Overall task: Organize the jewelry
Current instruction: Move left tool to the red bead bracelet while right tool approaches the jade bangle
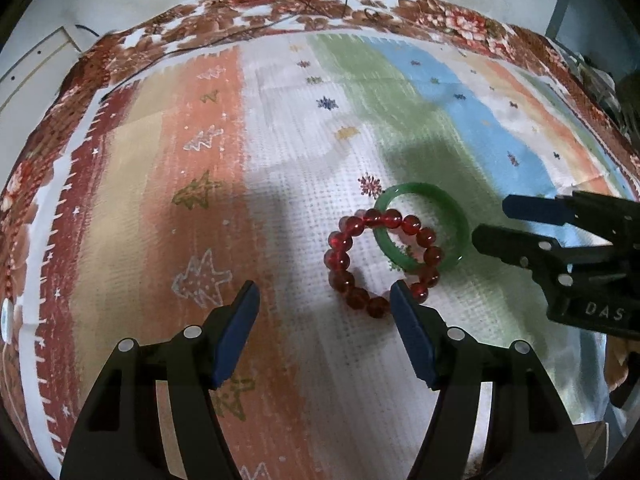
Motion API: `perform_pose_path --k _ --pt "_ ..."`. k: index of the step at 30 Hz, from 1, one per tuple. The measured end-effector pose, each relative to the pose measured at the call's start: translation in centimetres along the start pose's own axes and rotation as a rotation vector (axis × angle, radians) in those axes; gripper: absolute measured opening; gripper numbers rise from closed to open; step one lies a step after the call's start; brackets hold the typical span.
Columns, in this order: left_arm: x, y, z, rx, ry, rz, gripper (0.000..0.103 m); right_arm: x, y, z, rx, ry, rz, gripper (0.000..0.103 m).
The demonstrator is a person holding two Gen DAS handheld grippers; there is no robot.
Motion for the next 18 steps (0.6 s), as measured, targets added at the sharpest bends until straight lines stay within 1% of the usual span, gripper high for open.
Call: perform_pose_path --k 2,5,10,11,13,16,18 --pt "-0.6 0.0 1.0 0.01 -0.038 0.012 0.068 -0.1 0.2 1.0 -0.008 -0.026 -0.002 0.055" --pt "-0.7 -0.2 1.3 -0.004 -0.037 0.004 0.07 -0.4 0.2 2.1 -0.006 -0.054 -0.013 0.055" --pt "-0.8 -0.8 1.5 -0.015 -0.052 -0.007 0.071 -0.5 0.6 2.6 -0.01 -0.05 -0.013 0.055" --pt "-0.9 -1.3 1.6 0.002 -0.058 -0.017 0.069 -0.5 0.6 2.6 -0.011 -0.05 -0.011 0.054" --pt "-1.4 -1.6 2.0 0.03 -0.081 -0.011 0.061 -0.5 0.6 2.6 -0.015 -0.05 -0.013 0.053" --pt "-1.6 -1.4 2.0 0.058 -0.072 0.023 0.06 -0.6 0.7 2.6 -0.02 -0.052 -0.013 0.051" --pt "-1.5 -1.6 1.8 0.046 -0.073 0.014 0.06 -0.5 0.7 2.6 -0.015 -0.056 -0.007 0.05"
Point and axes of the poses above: each gripper's, at about its wrist camera, not at the fingertips, and z roughly the way its jaws point, y to its right, x to its top, the point moved 9 cm from there along z, roughly the way its jaws point, and after that the axes turned 1 degree about x, right-handed, at the moved point
